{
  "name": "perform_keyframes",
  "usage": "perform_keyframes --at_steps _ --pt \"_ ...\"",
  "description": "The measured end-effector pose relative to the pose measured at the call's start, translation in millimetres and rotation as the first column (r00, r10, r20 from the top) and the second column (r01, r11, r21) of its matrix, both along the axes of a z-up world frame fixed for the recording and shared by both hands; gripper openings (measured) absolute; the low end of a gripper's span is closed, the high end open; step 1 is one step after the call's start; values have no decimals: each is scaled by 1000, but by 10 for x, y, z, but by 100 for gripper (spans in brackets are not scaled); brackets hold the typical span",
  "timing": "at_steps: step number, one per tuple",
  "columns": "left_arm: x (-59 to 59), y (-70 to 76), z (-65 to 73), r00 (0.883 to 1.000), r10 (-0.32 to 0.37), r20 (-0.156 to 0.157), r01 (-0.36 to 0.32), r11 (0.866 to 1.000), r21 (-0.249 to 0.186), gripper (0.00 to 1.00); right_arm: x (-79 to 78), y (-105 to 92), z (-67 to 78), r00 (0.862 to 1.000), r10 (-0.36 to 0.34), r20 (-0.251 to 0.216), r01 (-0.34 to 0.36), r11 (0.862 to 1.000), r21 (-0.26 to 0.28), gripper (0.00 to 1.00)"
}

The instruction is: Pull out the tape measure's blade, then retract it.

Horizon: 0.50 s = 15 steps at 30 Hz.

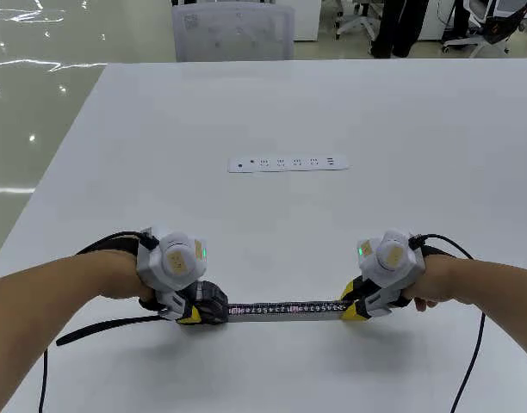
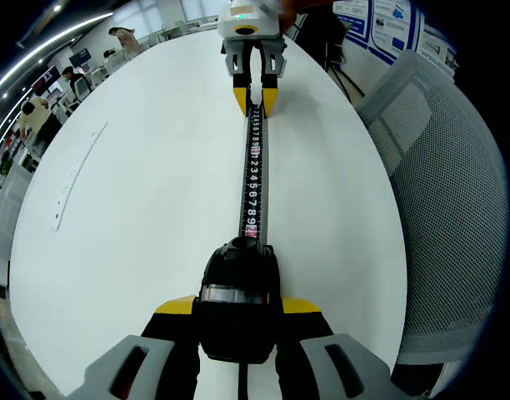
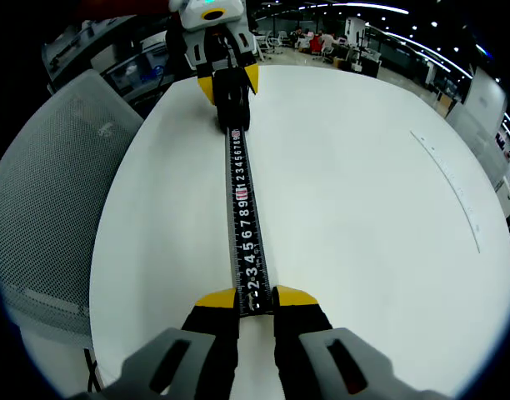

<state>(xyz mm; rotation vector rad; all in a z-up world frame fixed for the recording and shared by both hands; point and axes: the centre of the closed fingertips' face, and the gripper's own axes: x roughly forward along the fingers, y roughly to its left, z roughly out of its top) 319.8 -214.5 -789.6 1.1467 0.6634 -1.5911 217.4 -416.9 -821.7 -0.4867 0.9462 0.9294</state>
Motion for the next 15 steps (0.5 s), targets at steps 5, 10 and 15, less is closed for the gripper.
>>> perform_keyframes --at_steps 5,10,15 --pt "0 2 0 1000 1 -1 -1 1000 -1 32 -23 -46 -12 1000 -6 -1 6 1000 -2 13" --pt "-10 4 0 1000 0 0 0 1000 0 32 -48 -68 1 1000 -7 -2 7 1000 -5 13" --pt "-14 5 1 1000 0 1 0 1000 0 32 -65 -100 -1 1000 -11 -1 11 1000 -6 13"
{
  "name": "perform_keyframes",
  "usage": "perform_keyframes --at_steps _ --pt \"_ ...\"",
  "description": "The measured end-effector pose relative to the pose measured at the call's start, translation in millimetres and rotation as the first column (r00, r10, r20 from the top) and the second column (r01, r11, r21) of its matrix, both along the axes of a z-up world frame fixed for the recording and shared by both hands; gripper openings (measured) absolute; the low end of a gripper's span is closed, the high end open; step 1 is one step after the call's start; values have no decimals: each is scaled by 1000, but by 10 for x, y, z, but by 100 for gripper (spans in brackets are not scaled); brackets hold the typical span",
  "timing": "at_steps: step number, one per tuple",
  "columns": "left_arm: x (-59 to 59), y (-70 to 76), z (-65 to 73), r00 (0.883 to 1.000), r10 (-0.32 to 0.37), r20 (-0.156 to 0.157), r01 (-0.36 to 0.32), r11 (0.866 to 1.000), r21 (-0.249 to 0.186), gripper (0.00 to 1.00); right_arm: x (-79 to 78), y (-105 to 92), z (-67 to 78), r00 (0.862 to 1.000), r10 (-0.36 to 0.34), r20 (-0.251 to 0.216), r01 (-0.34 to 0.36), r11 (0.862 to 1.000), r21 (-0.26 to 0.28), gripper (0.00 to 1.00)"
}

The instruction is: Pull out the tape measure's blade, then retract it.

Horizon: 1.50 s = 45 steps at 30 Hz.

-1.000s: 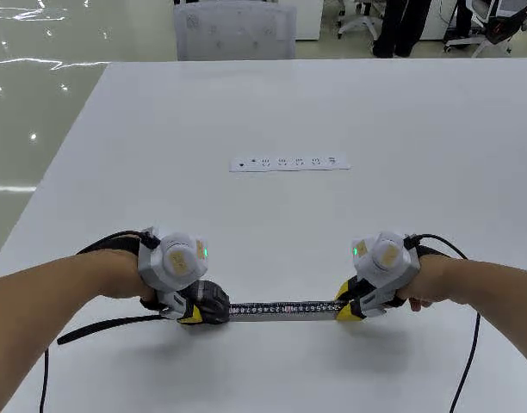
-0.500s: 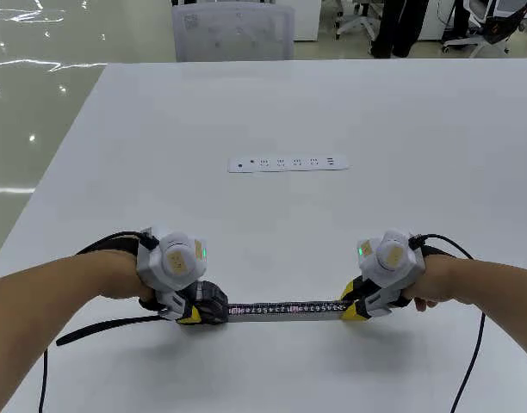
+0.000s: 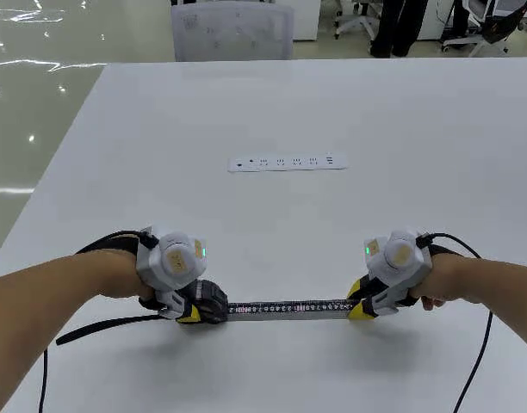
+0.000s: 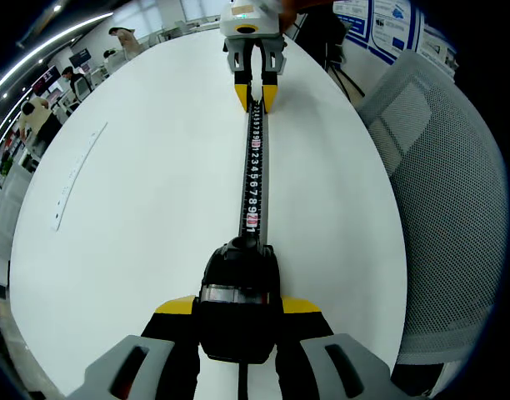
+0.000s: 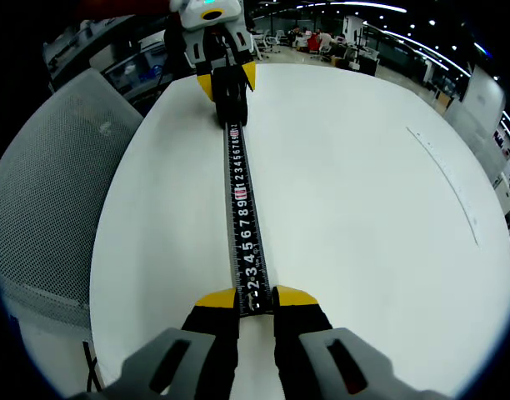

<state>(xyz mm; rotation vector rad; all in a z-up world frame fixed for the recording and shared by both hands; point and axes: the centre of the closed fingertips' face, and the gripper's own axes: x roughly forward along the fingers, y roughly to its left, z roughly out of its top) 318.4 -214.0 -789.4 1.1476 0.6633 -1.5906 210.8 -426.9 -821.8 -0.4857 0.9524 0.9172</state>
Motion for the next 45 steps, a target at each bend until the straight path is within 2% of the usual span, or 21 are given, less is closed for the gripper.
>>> perform_keyframes --at_steps 24,37,45 --pt "13 -13 -1 1000 0 3 0 1000 1 32 -21 -74 -1 1000 -8 -8 8 1000 -5 14" --pt "-1 -23 8 1000 -4 5 4 1000 1 32 -25 -62 10 1000 3 -28 -4 999 -32 14" --pt "2 -17 10 1000 7 2 -7 1000 -7 32 -17 -53 0 998 40 -48 -43 997 -69 14"
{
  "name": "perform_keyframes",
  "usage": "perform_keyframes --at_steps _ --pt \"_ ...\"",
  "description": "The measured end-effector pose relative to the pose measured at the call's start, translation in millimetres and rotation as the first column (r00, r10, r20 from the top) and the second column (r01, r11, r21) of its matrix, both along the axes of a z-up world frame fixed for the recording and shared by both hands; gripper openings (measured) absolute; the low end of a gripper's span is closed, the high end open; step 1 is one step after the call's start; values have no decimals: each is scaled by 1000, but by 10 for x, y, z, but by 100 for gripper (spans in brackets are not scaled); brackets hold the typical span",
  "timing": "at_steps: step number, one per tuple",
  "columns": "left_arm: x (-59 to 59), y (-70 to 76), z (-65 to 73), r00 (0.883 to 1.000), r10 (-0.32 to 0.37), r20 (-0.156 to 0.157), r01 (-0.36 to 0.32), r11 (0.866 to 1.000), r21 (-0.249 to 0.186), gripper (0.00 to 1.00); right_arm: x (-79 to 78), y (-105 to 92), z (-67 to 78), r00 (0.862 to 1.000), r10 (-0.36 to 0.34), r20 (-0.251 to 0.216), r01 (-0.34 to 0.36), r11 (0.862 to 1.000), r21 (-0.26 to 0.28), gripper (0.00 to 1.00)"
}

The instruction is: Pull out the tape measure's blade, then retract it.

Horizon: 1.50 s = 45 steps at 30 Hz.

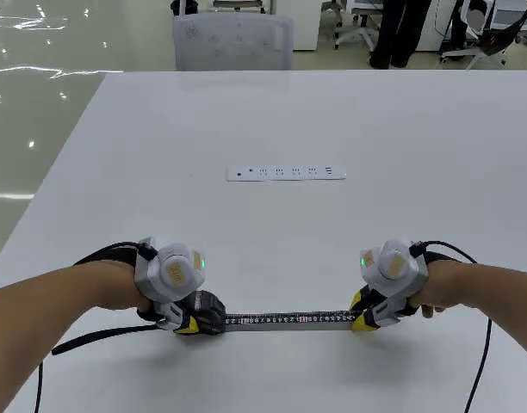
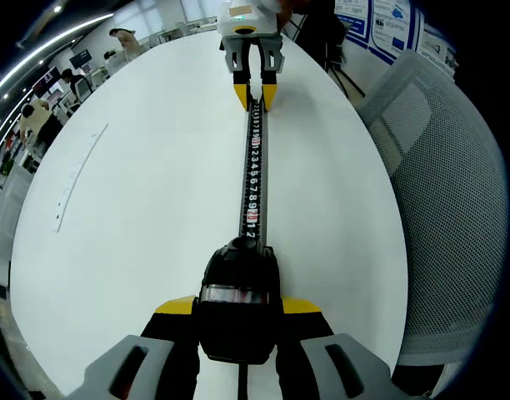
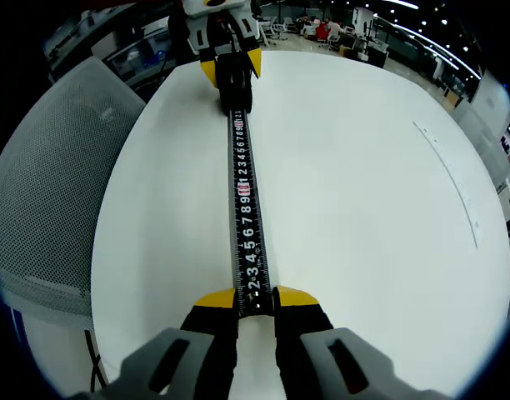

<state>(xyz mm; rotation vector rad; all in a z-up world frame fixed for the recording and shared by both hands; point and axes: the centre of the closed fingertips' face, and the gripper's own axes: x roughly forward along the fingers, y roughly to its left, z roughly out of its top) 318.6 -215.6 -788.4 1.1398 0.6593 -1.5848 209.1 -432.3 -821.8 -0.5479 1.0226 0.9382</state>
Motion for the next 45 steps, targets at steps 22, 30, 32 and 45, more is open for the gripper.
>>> perform_keyframes --at_steps 22,30,32,45 --pt "-12 5 2 1000 -3 -19 3 1000 6 32 -3 0 0 1000 0 -1 0 1000 6 15" --pt "62 40 54 995 89 -47 -89 996 -14 36 10 4 -8 1000 -9 -10 9 1000 -17 15" --pt "120 77 77 993 116 -34 -117 993 -20 41 17 3 -11 998 -53 -15 53 999 -7 15" --pt "294 233 318 919 369 -137 -392 895 -214 84 29 -76 101 975 -215 50 213 977 31 29"
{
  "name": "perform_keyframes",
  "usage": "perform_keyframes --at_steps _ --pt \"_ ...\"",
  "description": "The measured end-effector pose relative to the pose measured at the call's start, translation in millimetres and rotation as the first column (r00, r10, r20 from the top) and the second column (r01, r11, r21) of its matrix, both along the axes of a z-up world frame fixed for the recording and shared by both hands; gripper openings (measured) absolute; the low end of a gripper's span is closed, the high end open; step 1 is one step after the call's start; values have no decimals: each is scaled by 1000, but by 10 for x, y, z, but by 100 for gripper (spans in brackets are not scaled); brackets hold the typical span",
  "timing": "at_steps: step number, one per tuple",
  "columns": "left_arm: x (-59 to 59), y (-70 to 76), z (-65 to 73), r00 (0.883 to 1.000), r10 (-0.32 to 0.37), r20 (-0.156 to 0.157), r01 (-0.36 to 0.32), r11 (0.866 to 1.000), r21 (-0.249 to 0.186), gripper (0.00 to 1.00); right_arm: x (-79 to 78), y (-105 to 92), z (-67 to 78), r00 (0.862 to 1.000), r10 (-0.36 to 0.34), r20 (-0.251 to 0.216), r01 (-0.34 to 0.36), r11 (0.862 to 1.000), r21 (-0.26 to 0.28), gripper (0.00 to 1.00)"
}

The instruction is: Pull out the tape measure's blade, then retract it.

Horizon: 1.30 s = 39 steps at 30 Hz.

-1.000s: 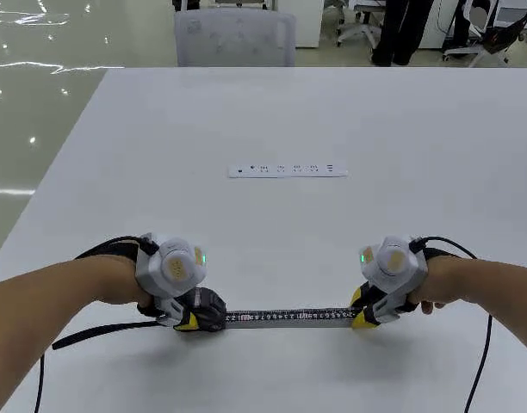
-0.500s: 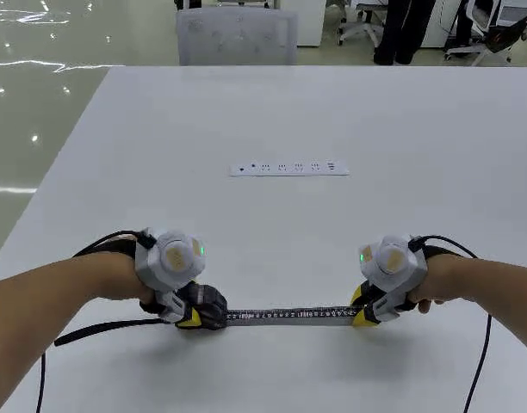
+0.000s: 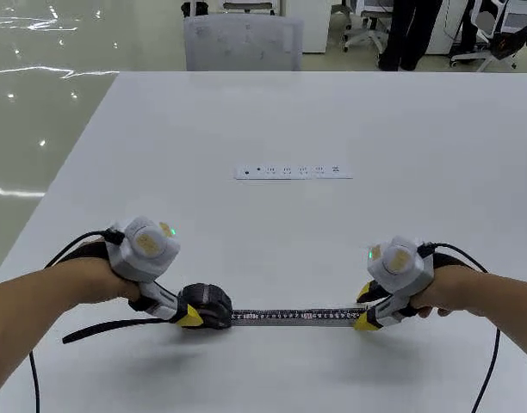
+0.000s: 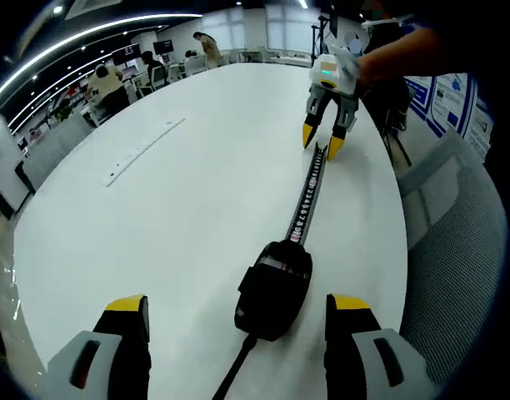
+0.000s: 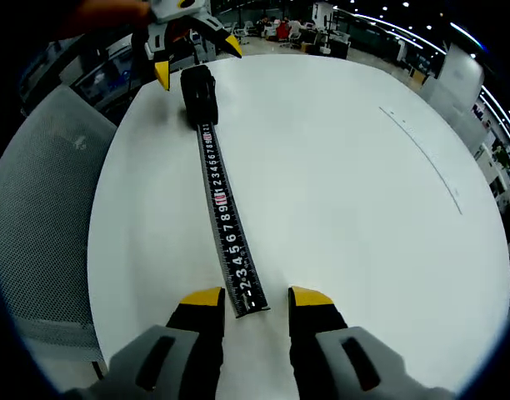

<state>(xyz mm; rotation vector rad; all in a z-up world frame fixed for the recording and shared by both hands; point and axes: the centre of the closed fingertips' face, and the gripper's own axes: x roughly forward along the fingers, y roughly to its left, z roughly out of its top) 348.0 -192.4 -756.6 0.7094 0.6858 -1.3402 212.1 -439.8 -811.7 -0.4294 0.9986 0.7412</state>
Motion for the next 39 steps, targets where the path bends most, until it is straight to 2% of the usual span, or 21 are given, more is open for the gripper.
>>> perform_keyframes --at_steps 1,3,5,7,10,12,14,16,18,20,22,25,26,27,28,30,33,35,36,38,39 --pt "3 16 18 1000 2 12 -2 1000 -12 86 -11 -11 12 1000 -12 3 12 1000 4 30" --pt "5 58 31 999 40 14 -40 999 -37 91 -41 -46 39 999 -29 19 29 1000 5 34" --pt "41 97 47 989 145 -2 -145 987 -67 99 -81 -118 54 995 -94 14 94 996 9 39" --pt "8 99 62 985 170 -42 -173 979 -105 100 -92 -144 88 991 -133 26 133 991 32 42" --pt "-10 226 44 981 194 -25 -196 974 -117 100 -170 -177 160 983 -176 50 173 983 59 46" --pt "-26 274 52 976 215 -33 -218 967 -130 100 -196 -212 189 977 -201 67 197 978 68 48" --pt "-40 316 105 971 236 -33 -238 957 -163 100 -208 -238 248 961 -263 90 253 961 109 50" --pt "-5 320 212 960 279 -36 -279 930 -240 100 -229 -254 322 946 -304 113 287 947 142 53" --pt "-1 406 234 939 338 -71 -345 908 -237 100 -252 -271 397 929 -342 139 319 934 163 58" --pt "-30 447 273 937 340 -75 -347 901 -258 100 -274 -269 484 907 -382 175 348 916 198 66" --pt "-101 452 343 943 323 -83 -332 892 -307 100 -362 -277 500 906 -377 194 344 921 185 76" --pt "-154 549 356 941 330 -68 -334 888 -316 100 -470 -305 528 896 -387 219 352 918 183 80" --pt "-172 581 359 941 333 -65 -336 886 -320 100 -504 -320 533 889 -406 213 369 909 192 81" --pt "-188 629 352 937 343 -65 -345 883 -319 100 -565 -324 541 879 -435 197 395 894 213 80" --pt "-206 664 341 933 352 -73 -356 880 -315 100 -585 -330 558 871 -446 207 401 888 226 80" --pt "-258 732 341 930 360 -77 -365 873 -322 100 -680 -344 547 867 -450 212 403 886 232 81" --pt "-303 821 299 926 369 -73 -373 876 -306 100 -804 -363 544 858 -469 209 419 875 243 83" --pt "-337 858 307 923 376 -80 -381 871 -311 100 -880 -339 582 850 -482 210 428 867 256 85" --pt "-353 872 315 920 384 -84 -390 866 -313 100 -912 -321 593 850 -483 210 428 865 261 86" --pt "-379 894 347 908 409 -92 -415 848 -330 100 -972 -296 603 854 -465 233 412 878 243 90" --pt "-400 905 339 906 413 -95 -420 847 -326 100 -989 -315 613 850 -464 250 414 881 228 92"
